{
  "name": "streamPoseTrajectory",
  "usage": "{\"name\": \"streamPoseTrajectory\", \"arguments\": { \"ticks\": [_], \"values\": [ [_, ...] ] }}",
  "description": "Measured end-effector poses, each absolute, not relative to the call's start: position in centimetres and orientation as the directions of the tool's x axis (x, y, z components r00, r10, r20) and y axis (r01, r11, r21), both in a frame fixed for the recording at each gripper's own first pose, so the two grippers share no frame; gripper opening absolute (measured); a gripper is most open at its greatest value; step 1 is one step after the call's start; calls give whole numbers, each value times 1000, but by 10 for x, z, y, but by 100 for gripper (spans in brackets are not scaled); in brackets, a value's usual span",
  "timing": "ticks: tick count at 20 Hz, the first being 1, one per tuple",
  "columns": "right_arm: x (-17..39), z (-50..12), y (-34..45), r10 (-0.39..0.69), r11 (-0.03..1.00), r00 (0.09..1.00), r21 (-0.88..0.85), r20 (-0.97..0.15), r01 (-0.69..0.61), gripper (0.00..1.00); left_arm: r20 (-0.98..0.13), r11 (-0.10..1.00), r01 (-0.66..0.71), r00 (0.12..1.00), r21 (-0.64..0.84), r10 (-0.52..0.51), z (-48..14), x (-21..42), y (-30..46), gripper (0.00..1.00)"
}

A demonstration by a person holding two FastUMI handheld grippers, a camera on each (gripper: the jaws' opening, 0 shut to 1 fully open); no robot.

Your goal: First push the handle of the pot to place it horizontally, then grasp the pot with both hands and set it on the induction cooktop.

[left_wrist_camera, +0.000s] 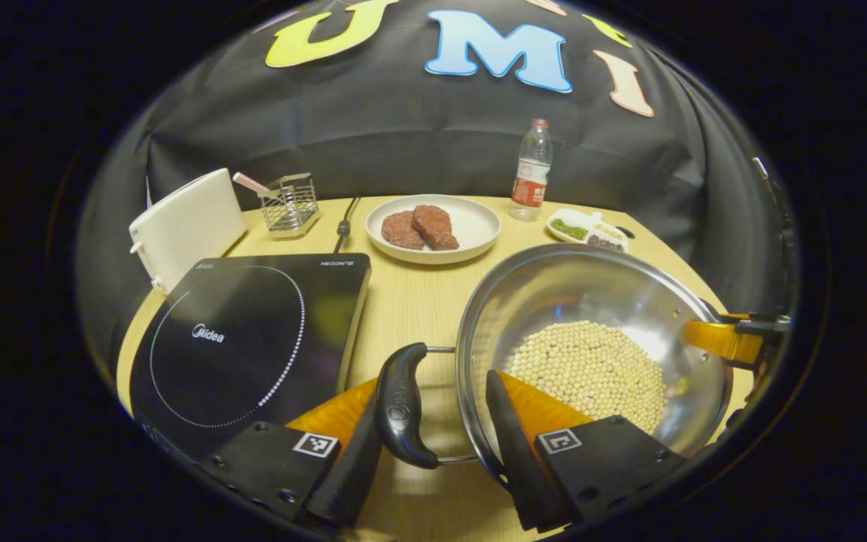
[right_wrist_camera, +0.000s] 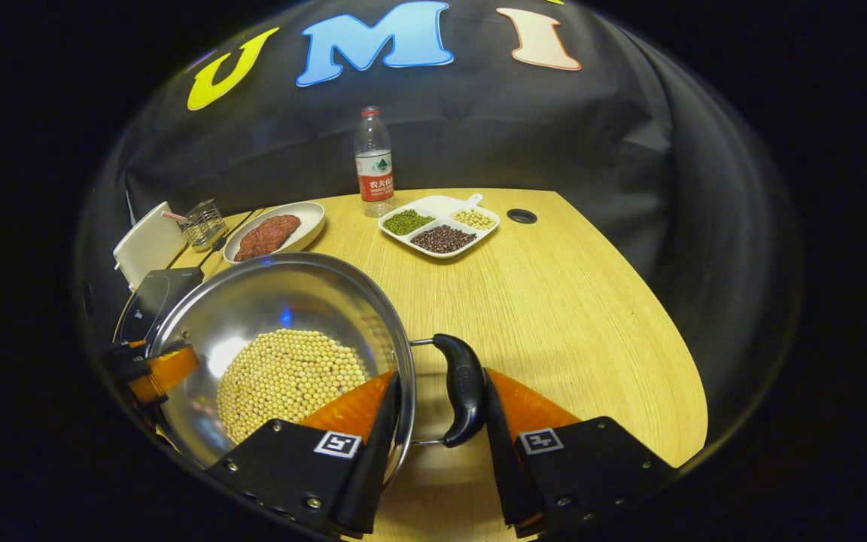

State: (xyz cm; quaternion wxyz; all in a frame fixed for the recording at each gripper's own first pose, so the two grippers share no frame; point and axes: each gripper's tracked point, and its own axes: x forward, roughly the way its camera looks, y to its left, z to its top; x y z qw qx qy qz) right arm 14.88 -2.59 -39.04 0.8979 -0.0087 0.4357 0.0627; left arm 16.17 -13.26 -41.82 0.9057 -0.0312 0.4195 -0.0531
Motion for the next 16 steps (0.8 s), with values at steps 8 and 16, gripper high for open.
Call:
{"name": "streamPoseTrajectory", "arguments": {
  "ticks": [8,16],
  "values": [
    [145,-383,-23,82,993,606,13,-791,-118,52,-760,992,19,641,-128,-110,-418,171,-127,64],
    [141,-341,-6,77,995,637,21,-767,-95,52,-704,992,27,702,-123,-107,-374,178,-102,63]
  ]
}}
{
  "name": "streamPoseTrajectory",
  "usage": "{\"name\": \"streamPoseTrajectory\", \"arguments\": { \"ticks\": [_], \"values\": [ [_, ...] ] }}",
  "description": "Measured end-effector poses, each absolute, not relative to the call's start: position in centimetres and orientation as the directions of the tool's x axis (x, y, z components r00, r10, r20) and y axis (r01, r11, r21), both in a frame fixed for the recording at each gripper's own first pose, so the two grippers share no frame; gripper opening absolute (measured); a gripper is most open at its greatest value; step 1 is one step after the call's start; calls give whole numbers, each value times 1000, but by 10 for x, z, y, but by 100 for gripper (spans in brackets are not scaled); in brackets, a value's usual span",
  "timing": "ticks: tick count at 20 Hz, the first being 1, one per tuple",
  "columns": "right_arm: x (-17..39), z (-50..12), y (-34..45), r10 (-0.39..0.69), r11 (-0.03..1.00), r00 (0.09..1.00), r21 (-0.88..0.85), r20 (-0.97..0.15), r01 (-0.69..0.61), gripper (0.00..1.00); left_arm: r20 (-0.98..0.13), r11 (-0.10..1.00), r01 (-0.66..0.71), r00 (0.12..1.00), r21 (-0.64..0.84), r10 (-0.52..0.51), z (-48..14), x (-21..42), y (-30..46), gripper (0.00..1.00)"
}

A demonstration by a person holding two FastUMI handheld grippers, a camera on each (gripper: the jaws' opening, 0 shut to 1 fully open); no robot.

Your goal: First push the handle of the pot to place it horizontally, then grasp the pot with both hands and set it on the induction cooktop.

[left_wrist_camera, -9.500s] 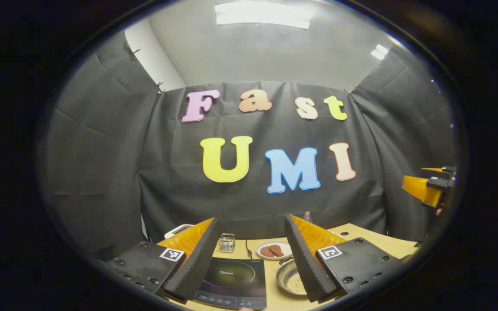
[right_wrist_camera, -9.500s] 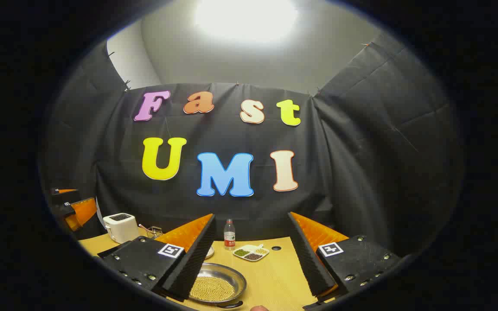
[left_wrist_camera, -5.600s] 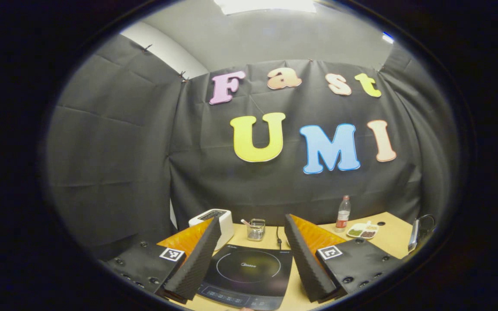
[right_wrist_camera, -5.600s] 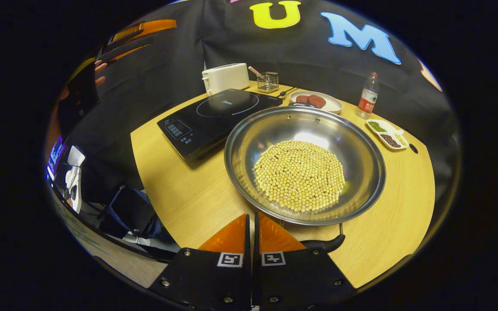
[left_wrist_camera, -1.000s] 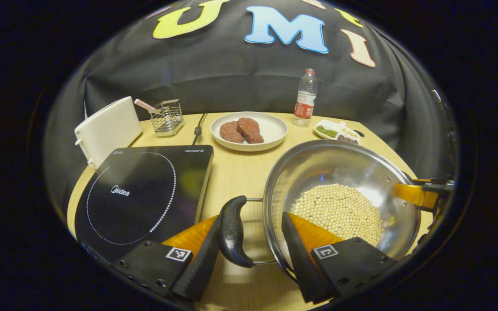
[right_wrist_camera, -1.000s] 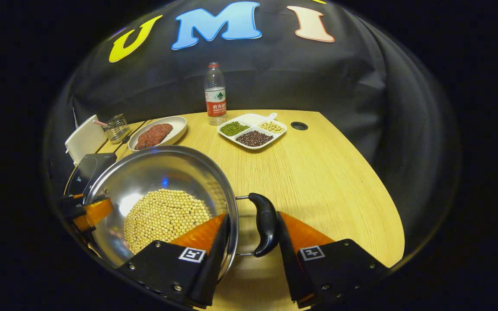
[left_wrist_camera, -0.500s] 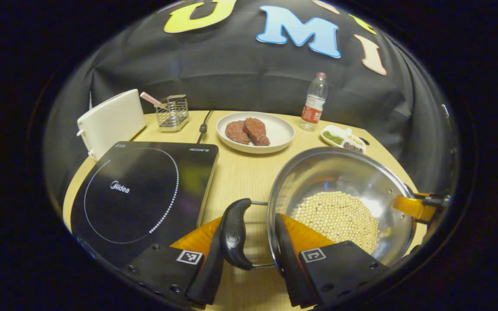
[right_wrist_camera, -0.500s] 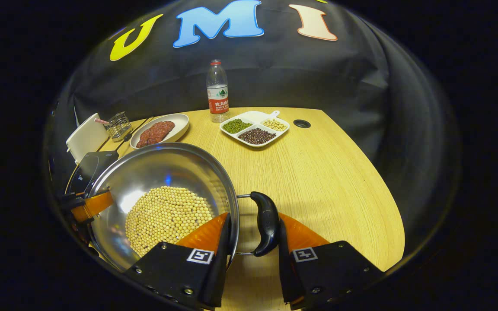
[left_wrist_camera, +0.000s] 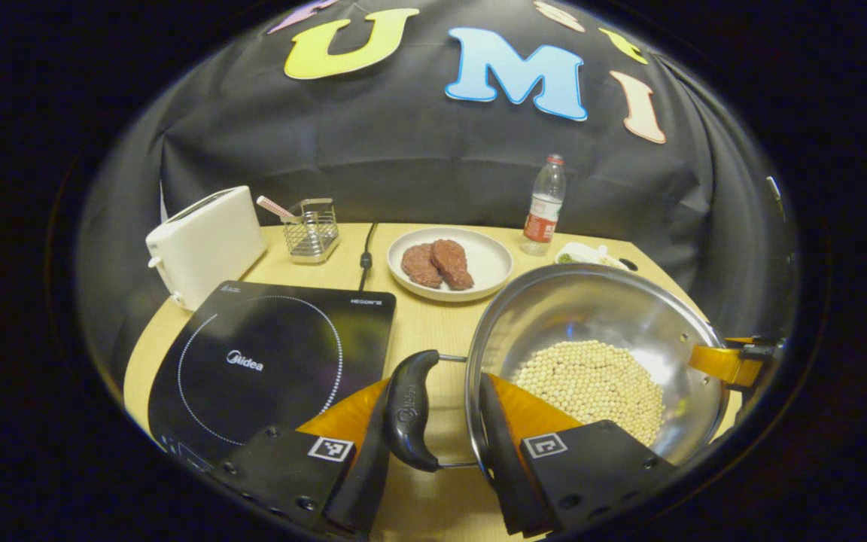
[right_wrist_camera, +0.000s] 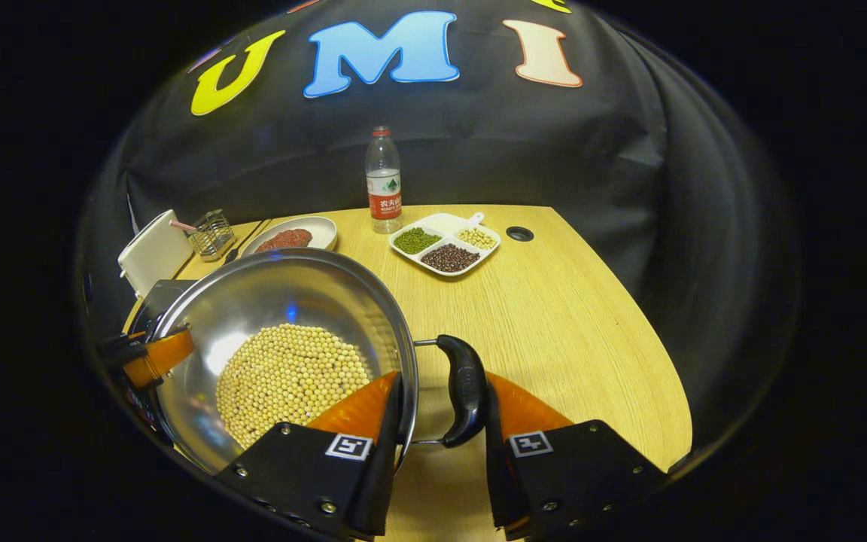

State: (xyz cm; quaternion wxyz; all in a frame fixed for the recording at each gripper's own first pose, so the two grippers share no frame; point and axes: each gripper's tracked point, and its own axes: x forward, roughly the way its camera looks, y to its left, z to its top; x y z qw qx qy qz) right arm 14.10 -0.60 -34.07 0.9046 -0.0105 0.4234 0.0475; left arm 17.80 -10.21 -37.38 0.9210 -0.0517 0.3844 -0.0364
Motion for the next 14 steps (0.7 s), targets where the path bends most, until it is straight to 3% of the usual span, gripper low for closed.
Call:
{"name": "streamPoseTrajectory", "arguments": {
  "ticks": [1,8,9,10,11,14],
  "values": [
    [140,-337,-1,76,995,639,19,-765,-95,52,-701,992,29,705,-121,-106,-370,178,-96,68],
    [132,-316,46,86,995,647,31,-758,-96,52,-684,993,19,723,-113,-92,-352,177,-42,68],
    [131,-313,54,87,995,651,34,-754,-95,52,-682,993,17,726,-113,-90,-350,178,-33,64],
    [131,-312,62,89,995,654,36,-751,-93,52,-680,993,15,728,-113,-89,-349,176,-24,68],
    [130,-310,70,90,995,652,41,-753,-90,52,-678,994,15,730,-111,-87,-346,177,-15,63],
    [125,-309,96,94,995,652,53,-752,-82,52,-673,995,18,735,-94,-77,-344,180,14,68]
  ]
}}
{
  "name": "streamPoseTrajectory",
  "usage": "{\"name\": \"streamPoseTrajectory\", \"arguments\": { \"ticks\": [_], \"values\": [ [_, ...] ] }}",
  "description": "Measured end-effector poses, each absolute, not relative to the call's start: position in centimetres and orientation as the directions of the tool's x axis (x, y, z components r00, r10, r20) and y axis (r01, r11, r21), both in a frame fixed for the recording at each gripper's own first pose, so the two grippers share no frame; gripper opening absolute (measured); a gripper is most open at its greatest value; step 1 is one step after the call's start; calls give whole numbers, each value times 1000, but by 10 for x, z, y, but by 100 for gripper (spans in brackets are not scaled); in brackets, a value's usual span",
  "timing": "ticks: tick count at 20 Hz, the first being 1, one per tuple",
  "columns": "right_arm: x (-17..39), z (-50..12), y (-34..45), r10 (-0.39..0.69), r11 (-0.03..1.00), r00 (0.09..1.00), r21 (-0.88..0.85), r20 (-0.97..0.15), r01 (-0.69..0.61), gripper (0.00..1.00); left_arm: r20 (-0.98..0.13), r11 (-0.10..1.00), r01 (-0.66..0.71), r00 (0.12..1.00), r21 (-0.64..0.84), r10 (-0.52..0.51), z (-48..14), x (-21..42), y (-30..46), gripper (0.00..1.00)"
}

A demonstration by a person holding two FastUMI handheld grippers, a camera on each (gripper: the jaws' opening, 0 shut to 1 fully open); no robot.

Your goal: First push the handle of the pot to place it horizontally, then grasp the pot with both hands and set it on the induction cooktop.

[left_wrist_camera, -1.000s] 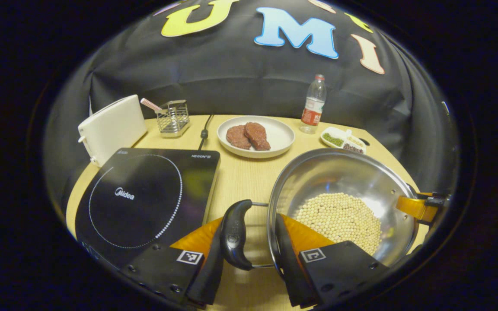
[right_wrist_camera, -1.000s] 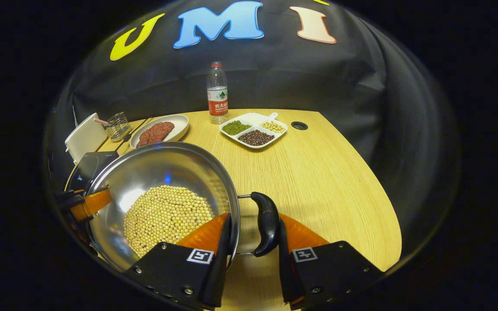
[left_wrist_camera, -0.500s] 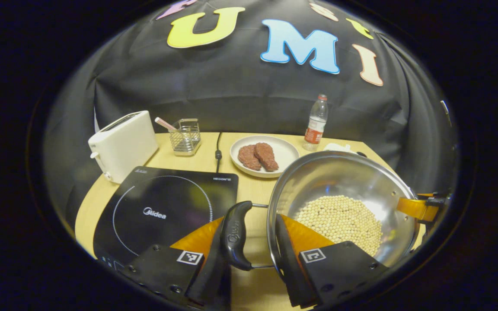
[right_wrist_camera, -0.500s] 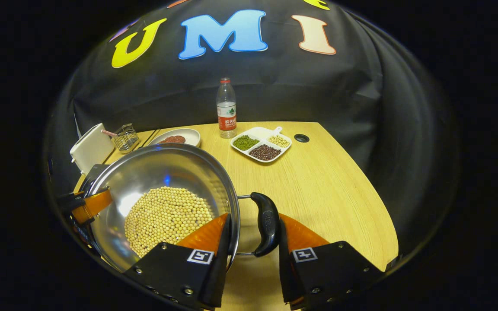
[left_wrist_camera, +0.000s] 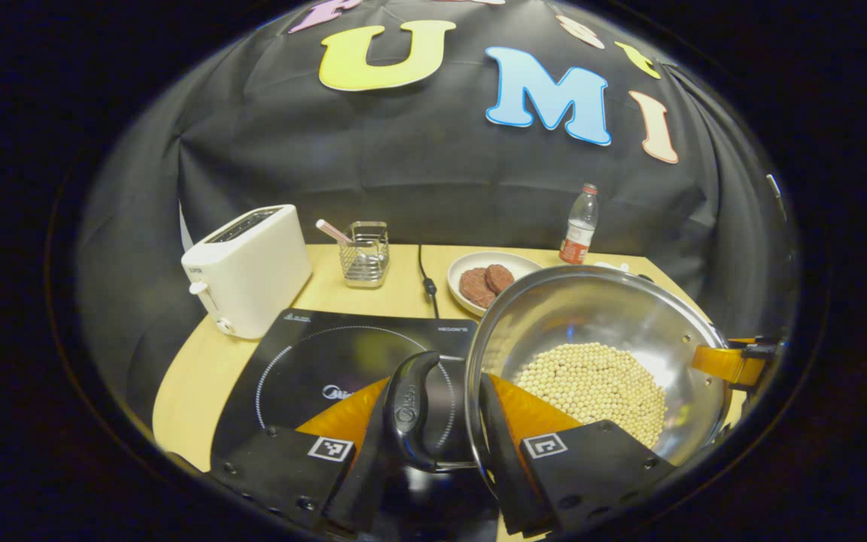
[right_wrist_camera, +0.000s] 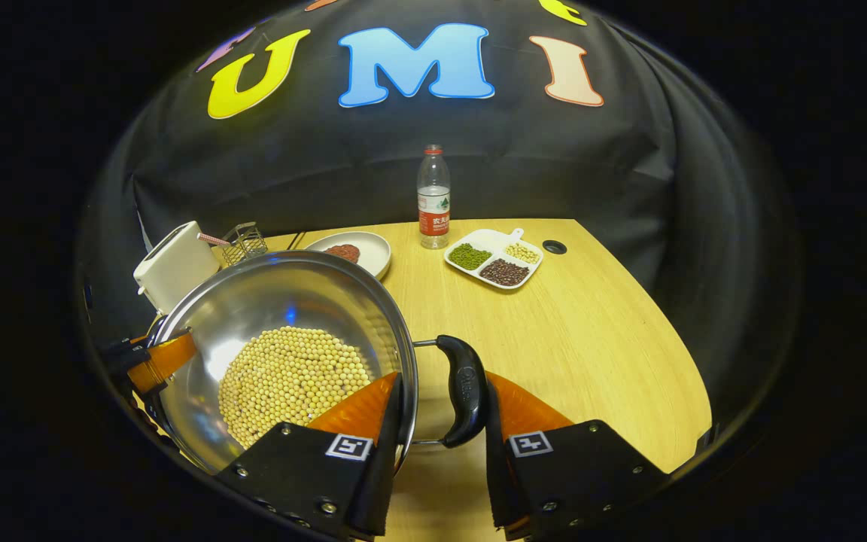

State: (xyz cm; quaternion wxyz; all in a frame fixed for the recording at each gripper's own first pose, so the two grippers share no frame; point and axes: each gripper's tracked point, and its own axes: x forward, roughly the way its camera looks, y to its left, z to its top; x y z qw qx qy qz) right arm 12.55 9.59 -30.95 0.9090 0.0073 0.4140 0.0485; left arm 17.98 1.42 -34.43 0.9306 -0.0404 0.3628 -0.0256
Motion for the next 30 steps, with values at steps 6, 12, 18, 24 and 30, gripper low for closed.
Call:
{"name": "streamPoseTrajectory", "arguments": {
  "ticks": [6,12,18,24,30],
  "values": [
    [120,-303,149,94,995,657,53,-748,-82,52,-673,996,14,736,-92,-73,-347,185,72,64],
    [120,-302,203,110,994,654,68,-749,-89,52,-673,997,4,738,-79,-56,-351,192,128,68],
    [126,-313,259,148,988,632,90,-761,-123,51,-699,998,-24,715,-52,-20,-373,200,183,68],
    [132,-320,300,180,983,631,125,-755,-132,51,-701,999,-34,713,-32,2,-382,211,226,72],
    [137,-323,319,194,981,638,139,-745,-135,51,-709,998,-58,705,-36,15,-397,216,243,70]
  ]
}}
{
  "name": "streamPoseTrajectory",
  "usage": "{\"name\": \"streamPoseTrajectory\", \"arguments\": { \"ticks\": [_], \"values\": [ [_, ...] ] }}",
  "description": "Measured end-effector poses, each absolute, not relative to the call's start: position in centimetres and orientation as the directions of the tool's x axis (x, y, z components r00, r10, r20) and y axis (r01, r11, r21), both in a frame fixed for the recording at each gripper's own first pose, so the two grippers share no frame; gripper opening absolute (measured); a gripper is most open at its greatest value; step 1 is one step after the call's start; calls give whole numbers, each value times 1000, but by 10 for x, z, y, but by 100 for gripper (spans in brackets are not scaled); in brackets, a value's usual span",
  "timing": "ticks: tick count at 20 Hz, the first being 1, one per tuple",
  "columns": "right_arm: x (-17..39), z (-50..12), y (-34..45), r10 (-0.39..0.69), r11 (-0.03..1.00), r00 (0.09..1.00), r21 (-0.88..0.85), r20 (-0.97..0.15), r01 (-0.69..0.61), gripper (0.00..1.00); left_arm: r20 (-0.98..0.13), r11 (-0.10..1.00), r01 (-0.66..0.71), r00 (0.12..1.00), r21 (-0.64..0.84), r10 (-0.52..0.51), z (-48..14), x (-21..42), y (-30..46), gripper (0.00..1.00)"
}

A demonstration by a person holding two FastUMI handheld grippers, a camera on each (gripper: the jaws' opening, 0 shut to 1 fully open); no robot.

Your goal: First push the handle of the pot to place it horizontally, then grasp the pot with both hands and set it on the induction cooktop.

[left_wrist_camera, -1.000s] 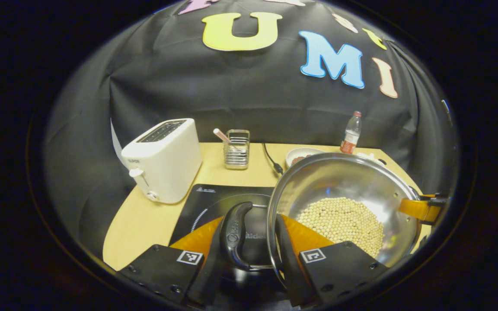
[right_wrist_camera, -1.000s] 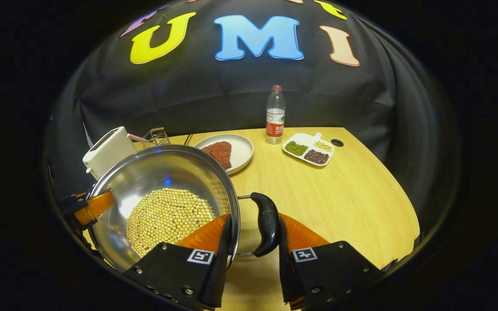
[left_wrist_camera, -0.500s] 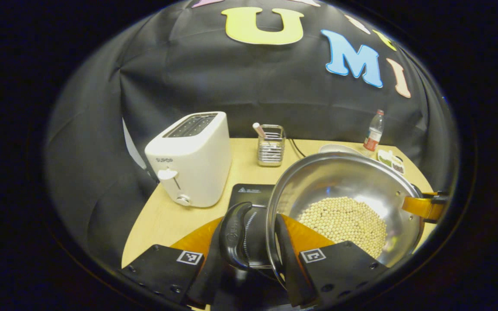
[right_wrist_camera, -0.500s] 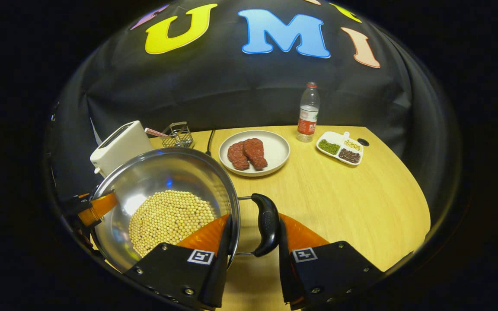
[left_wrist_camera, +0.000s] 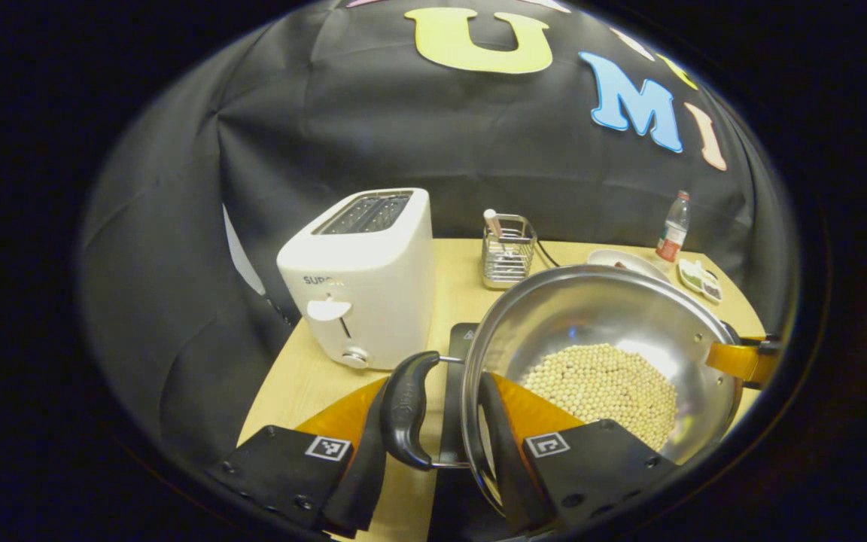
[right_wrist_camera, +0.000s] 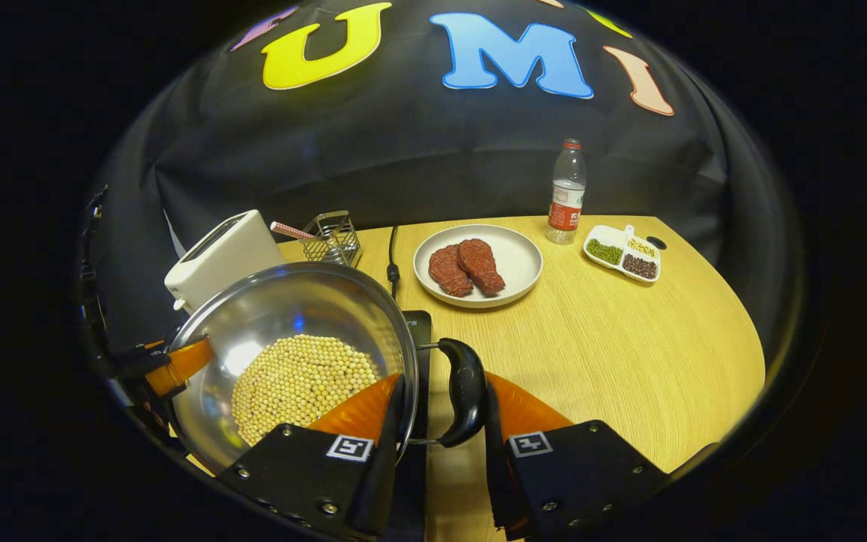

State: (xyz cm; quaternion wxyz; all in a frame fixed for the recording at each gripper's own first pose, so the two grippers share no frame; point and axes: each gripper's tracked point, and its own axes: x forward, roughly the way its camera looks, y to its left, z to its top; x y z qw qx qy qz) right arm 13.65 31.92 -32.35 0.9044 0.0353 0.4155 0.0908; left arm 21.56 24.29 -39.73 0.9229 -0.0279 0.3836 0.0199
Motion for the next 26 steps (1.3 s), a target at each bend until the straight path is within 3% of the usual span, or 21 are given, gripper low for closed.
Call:
{"name": "streamPoseTrajectory", "arguments": {
  "ticks": [3,4,5,6,8,9,16,26],
  "values": [
    [138,-324,321,224,975,642,163,-733,-154,52,-700,996,-80,714,-43,27,-398,215,248,70],
    [138,-323,325,253,967,640,188,-725,-169,57,-689,995,-95,723,-26,51,-395,214,250,72],
    [140,-319,321,248,969,650,182,-718,-169,60,-655,994,-110,751,-4,81,-385,218,252,82],
    [142,-312,316,245,970,668,175,-702,-171,69,-608,993,-120,786,20,107,-370,224,254,88],
    [145,-299,300,228,974,704,146,-673,-175,100,-538,991,-129,833,37,129,-342,231,247,100],
    [147,-291,291,225,974,721,135,-655,-181,96,-514,991,-129,847,44,133,-327,230,240,100],
    [145,-223,183,154,988,859,63,-489,-142,96,-362,993,-116,925,14,113,-232,200,163,99],
    [81,-132,19,150,988,941,6,-303,-155,96,-204,997,-74,976,-9,71,-113,115,-3,98]
  ]
}}
